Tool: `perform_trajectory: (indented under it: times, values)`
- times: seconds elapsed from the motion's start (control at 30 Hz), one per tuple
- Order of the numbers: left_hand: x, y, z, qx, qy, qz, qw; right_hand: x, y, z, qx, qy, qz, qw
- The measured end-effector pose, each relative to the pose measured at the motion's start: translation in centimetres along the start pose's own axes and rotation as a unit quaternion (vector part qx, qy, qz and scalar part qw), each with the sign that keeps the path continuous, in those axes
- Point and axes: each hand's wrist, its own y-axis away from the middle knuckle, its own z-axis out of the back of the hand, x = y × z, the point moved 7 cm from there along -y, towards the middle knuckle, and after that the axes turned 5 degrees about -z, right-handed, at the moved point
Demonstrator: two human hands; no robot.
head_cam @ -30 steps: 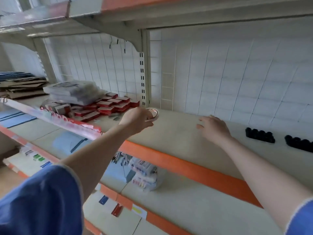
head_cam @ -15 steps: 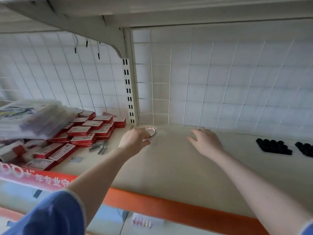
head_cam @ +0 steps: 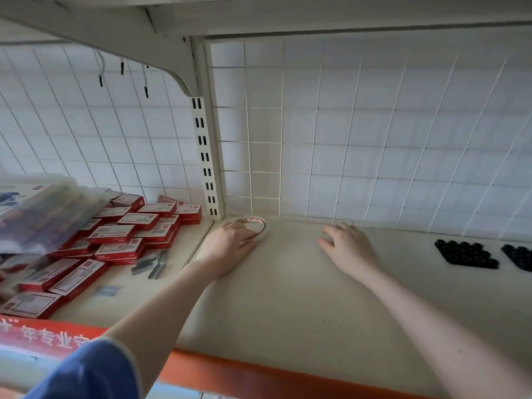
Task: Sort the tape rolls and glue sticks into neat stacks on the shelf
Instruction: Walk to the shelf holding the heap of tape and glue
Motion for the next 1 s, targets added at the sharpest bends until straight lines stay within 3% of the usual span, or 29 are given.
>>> perform_trajectory:
  times: [0.63, 1.0]
  values:
    - [-0.9, 0.7, 0.2, 0.032, 0.004, 0.009, 0.999, -0.3, 0.4, -0.3, -0.005, 0.009, 0.002, 1.000]
    - [-5.2, 0.9, 2.3, -0.047, -0.013, -0.007, 0.999, -4.0, 3.8, 2.6, -0.037, 0.043, -0.068, 0.996]
